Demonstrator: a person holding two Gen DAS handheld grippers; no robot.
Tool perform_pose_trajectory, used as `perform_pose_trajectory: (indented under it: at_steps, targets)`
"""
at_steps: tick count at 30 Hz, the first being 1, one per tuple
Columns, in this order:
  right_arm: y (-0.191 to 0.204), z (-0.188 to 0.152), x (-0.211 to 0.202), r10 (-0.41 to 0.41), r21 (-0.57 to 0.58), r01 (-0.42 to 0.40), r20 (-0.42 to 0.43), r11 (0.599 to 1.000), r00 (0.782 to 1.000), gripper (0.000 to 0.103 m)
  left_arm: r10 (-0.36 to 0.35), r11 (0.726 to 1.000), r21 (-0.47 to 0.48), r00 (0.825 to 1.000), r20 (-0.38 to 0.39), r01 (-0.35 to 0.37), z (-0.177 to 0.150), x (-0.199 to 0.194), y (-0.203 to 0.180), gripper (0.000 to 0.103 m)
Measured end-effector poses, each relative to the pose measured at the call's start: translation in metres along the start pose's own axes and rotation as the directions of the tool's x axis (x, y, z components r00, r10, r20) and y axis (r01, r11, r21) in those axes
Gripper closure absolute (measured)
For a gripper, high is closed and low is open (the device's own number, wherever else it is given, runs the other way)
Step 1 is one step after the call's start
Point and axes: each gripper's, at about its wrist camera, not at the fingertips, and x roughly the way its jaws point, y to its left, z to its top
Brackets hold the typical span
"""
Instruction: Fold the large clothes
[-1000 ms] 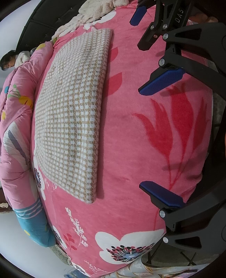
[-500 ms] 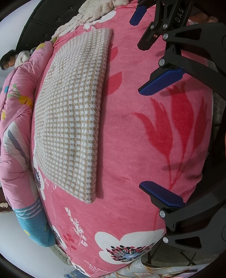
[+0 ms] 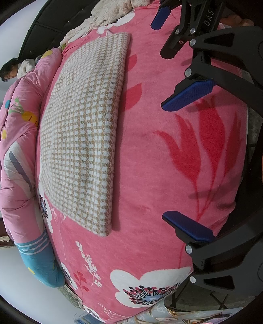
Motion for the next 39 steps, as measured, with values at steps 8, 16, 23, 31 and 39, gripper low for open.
perform_pose_trajectory:
  at_steps: [8,16,23,31,39]
  targets:
    - [-0.0001,0.0006,0.0,0.001,-0.002,-0.001,0.0,1.0,1.0,0.006,0.0,1.0,0.0,1.0,0.0,0.0,0.0004,0.0002,0.0005,0.007]
    - [-0.0005,0.0007,0.0001,0.002,-0.002,-0.002,0.0,1.0,1.0,0.006,0.001,1.0,0.001,1.0,0.001,-0.001,0.0011,0.0002,0.0012,0.007]
    - [-0.0002,0.0018,0.0005,0.003,-0.005,-0.003,-0.001,1.0,1.0,0.006,0.003,1.0,0.0,1.0,0.003,-0.003,0.0006,-0.0002,0.0011,0.007]
    - [0.0,0.0014,0.0005,0.002,-0.005,-0.002,0.0,1.0,1.0,0.006,0.005,1.0,0.0,1.0,0.003,-0.005,0.0009,-0.0004,0.0021,0.007]
    - [0.0008,0.0017,0.0004,0.003,-0.006,-0.003,0.0,1.0,1.0,0.006,0.006,1.0,-0.001,1.0,0.003,-0.006,0.0005,-0.0004,0.0016,0.007]
